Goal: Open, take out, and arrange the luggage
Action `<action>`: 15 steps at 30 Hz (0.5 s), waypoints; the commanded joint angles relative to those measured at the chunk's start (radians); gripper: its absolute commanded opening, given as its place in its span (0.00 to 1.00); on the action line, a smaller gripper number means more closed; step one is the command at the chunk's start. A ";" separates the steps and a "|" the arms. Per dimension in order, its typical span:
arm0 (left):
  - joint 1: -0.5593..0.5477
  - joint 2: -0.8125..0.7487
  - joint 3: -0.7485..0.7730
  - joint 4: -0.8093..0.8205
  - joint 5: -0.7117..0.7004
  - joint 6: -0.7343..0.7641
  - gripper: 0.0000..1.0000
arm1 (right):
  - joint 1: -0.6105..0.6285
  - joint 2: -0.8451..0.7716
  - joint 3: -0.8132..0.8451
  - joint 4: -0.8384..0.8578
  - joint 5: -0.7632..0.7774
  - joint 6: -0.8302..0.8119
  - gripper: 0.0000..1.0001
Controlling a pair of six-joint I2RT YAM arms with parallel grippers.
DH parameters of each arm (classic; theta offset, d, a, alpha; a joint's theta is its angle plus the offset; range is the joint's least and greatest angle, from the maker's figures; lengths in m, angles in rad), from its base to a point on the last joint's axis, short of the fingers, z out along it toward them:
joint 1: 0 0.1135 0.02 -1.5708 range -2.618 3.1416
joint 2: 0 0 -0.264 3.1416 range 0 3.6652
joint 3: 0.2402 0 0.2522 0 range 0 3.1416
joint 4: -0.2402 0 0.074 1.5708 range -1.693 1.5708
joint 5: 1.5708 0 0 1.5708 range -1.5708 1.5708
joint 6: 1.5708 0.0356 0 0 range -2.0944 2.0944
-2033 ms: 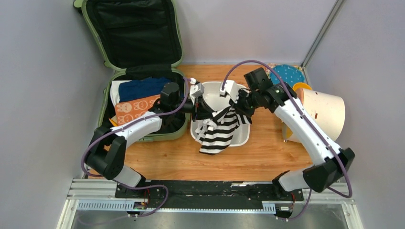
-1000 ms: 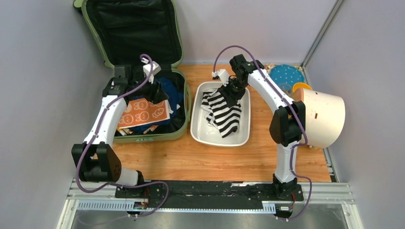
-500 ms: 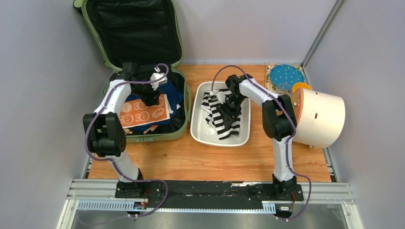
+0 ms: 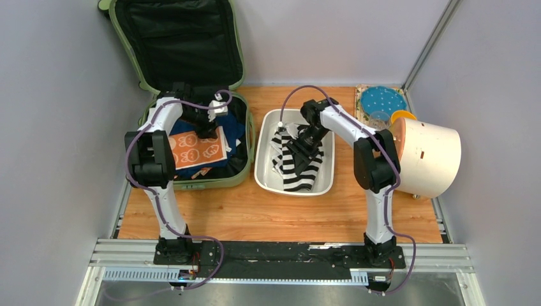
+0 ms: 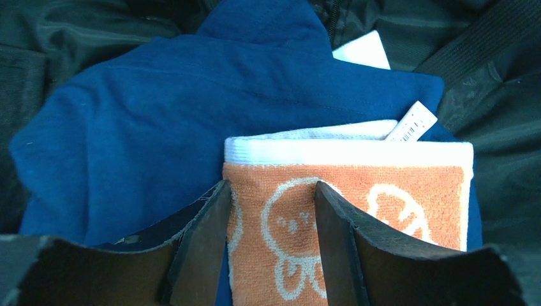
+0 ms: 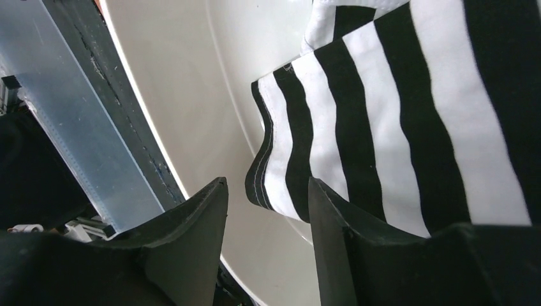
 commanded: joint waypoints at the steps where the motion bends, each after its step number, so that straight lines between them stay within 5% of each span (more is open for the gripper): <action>1: 0.004 0.020 0.033 -0.113 0.054 0.141 0.58 | -0.030 -0.072 0.077 -0.046 -0.031 -0.044 0.53; 7: 0.006 0.029 0.004 -0.118 0.056 0.145 0.56 | -0.080 -0.076 0.143 -0.074 -0.034 -0.063 0.56; 10: 0.007 0.023 -0.017 -0.038 0.045 0.070 0.67 | -0.086 -0.073 0.169 -0.077 -0.033 -0.063 0.58; 15: 0.009 0.023 0.007 0.045 0.065 0.016 0.70 | -0.089 -0.073 0.170 -0.083 -0.044 -0.061 0.58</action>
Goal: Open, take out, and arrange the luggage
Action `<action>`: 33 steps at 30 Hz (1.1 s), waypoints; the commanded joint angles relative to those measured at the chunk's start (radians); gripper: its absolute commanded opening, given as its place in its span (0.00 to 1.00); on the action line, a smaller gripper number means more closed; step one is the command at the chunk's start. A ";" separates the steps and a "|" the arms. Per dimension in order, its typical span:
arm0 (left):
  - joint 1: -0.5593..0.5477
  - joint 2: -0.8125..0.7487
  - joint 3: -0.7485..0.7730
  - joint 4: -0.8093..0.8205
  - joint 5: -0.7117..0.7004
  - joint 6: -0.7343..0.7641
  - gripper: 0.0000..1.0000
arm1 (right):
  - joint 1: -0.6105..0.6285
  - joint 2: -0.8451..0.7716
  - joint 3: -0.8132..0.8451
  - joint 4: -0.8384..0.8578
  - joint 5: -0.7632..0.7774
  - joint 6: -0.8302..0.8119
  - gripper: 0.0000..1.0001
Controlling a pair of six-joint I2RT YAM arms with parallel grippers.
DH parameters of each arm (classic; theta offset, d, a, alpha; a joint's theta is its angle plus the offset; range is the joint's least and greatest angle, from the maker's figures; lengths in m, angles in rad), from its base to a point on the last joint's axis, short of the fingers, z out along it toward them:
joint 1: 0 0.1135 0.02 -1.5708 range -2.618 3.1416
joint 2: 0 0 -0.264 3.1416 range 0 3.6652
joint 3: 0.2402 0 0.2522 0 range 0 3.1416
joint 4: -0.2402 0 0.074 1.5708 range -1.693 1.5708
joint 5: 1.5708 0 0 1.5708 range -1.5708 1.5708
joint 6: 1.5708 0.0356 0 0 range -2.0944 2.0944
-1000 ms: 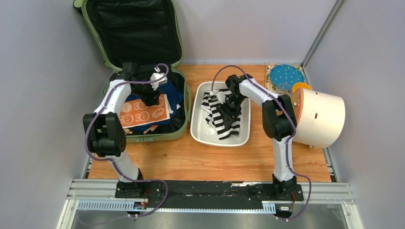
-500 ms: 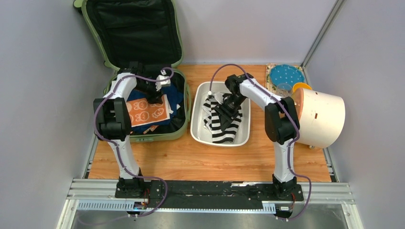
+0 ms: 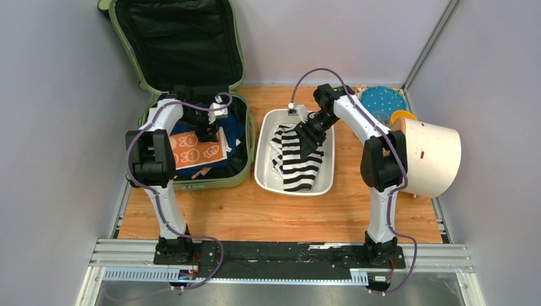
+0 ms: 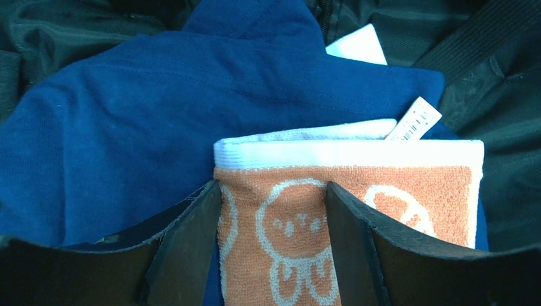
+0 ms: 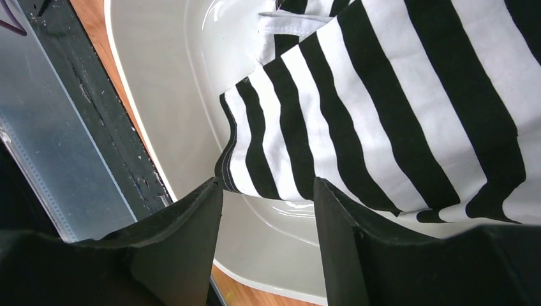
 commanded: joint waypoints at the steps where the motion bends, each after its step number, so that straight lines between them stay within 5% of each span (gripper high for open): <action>1: 0.007 0.008 0.052 0.045 0.058 -0.038 0.70 | 0.007 -0.049 0.028 -0.069 -0.034 -0.014 0.58; 7: 0.005 0.055 0.138 0.031 0.078 -0.044 0.69 | 0.007 -0.064 0.014 -0.069 -0.031 -0.016 0.58; 17: 0.003 0.065 0.066 -0.103 0.078 0.071 0.64 | 0.004 -0.063 0.005 -0.069 -0.015 -0.022 0.57; 24: 0.005 0.007 0.048 -0.131 0.116 0.091 0.45 | 0.002 -0.060 0.023 -0.072 -0.016 -0.024 0.57; 28: 0.003 -0.184 -0.097 0.049 0.144 0.025 0.32 | 0.000 -0.067 0.029 -0.070 -0.019 -0.025 0.57; 33: 0.003 -0.359 -0.285 0.235 0.122 0.008 0.31 | -0.004 -0.074 0.029 -0.069 -0.030 -0.028 0.57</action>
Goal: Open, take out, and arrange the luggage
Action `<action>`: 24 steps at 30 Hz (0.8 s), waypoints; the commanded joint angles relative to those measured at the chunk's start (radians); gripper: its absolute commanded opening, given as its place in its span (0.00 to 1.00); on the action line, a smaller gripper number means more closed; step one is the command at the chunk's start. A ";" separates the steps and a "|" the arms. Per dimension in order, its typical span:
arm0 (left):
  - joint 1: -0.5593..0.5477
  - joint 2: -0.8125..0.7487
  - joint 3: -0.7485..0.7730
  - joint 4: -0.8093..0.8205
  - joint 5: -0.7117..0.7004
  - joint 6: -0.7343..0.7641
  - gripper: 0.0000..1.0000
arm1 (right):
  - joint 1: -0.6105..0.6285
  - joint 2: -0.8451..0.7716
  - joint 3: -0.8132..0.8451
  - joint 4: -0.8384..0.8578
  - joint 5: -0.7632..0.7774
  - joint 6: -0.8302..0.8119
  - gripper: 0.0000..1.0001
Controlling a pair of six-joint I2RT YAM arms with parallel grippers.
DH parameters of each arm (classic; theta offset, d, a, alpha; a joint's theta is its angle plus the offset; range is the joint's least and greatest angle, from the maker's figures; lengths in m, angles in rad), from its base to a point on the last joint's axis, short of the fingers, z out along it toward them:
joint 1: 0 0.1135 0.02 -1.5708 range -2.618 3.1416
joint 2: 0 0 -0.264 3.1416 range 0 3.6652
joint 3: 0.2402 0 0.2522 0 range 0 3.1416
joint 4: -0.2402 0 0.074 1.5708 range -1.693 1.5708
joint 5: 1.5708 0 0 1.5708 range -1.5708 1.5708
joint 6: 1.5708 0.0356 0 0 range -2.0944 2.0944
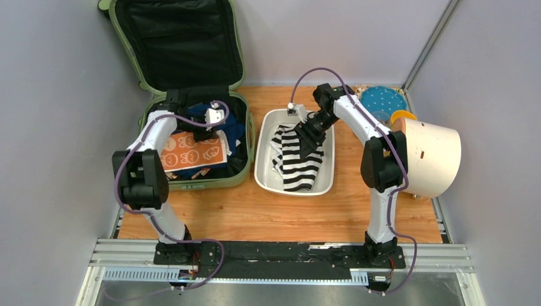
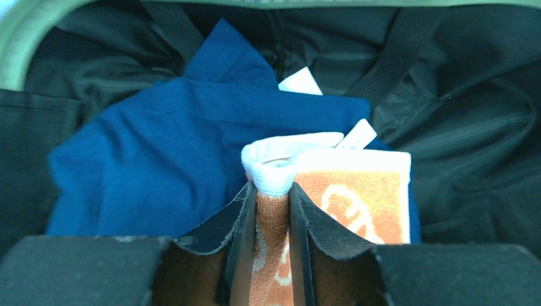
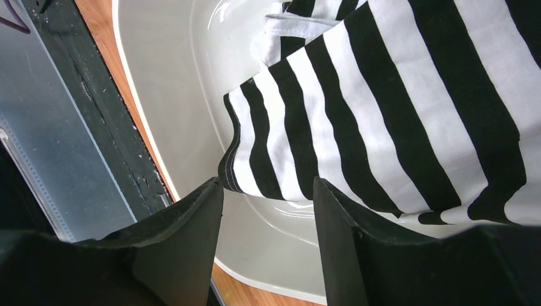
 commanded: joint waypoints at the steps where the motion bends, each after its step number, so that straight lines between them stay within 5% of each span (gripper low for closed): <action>1: 0.003 -0.164 -0.101 0.137 0.033 0.005 0.27 | -0.006 -0.064 0.030 -0.064 -0.026 -0.016 0.57; 3: 0.003 -0.160 -0.086 0.086 0.031 0.036 0.11 | -0.006 -0.061 0.035 -0.063 -0.032 -0.016 0.57; 6: 0.003 -0.149 -0.055 0.014 0.045 0.047 0.00 | -0.006 -0.060 0.049 -0.064 -0.044 -0.016 0.57; 10: 0.002 -0.222 -0.052 0.040 0.141 -0.013 0.00 | -0.009 -0.110 0.041 0.006 -0.072 -0.001 0.63; 13: -0.011 -0.294 -0.057 0.071 0.184 -0.077 0.00 | -0.011 -0.260 -0.093 0.279 -0.139 0.085 0.72; 17: -0.018 -0.391 -0.109 0.135 0.217 -0.163 0.00 | 0.023 -0.468 -0.394 1.055 -0.187 0.345 0.88; 24: -0.032 -0.525 -0.204 0.298 0.225 -0.292 0.00 | 0.224 -0.368 -0.315 1.334 -0.126 0.413 0.96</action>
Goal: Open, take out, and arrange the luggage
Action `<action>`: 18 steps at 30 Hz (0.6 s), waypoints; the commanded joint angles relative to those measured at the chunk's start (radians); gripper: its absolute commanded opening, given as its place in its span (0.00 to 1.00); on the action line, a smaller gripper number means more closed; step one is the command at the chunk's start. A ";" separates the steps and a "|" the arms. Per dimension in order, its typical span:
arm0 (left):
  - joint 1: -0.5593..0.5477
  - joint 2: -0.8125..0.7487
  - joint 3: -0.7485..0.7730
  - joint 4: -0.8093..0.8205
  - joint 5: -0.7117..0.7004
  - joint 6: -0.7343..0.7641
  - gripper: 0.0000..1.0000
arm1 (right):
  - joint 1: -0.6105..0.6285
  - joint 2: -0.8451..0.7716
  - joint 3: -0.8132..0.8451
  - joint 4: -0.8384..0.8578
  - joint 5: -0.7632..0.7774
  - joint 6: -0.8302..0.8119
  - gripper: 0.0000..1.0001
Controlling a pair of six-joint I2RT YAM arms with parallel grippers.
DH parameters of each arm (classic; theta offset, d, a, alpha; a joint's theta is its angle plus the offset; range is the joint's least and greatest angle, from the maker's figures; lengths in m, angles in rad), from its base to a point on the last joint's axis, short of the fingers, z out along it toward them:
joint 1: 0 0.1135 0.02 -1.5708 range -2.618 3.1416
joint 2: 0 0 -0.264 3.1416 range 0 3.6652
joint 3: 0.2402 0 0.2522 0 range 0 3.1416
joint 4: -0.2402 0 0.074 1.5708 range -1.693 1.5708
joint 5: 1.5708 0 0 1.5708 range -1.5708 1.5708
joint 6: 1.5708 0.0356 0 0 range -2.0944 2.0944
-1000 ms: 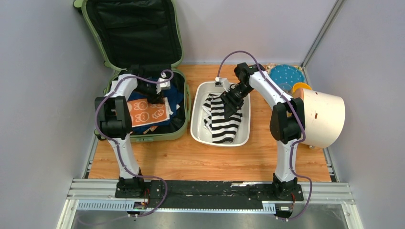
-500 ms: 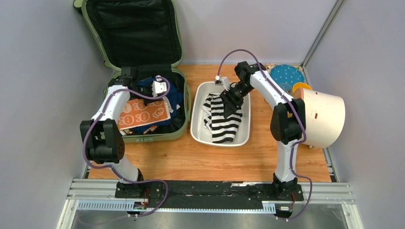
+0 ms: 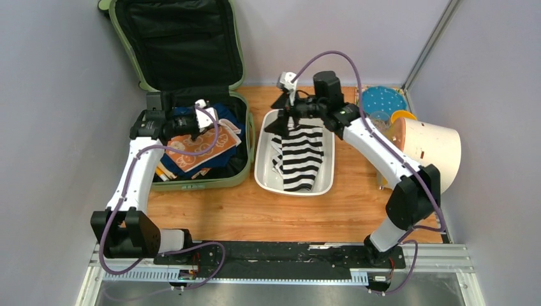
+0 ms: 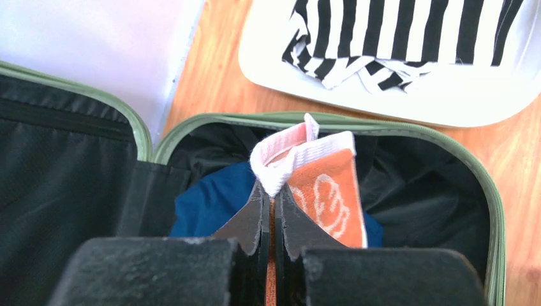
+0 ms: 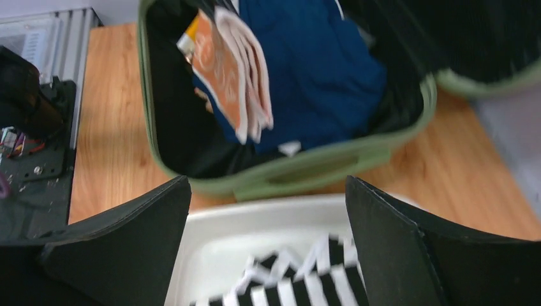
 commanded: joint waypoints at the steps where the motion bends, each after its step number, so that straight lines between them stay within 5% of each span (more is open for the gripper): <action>1: -0.007 -0.062 -0.018 0.144 0.065 -0.125 0.00 | 0.105 0.106 0.048 0.383 -0.008 0.097 0.96; 8: -0.074 -0.113 -0.004 0.212 0.062 -0.223 0.00 | 0.175 0.150 0.114 0.410 -0.102 0.012 0.97; 18: -0.117 -0.148 -0.028 0.333 0.073 -0.350 0.00 | 0.195 0.204 0.132 0.365 0.015 -0.145 0.95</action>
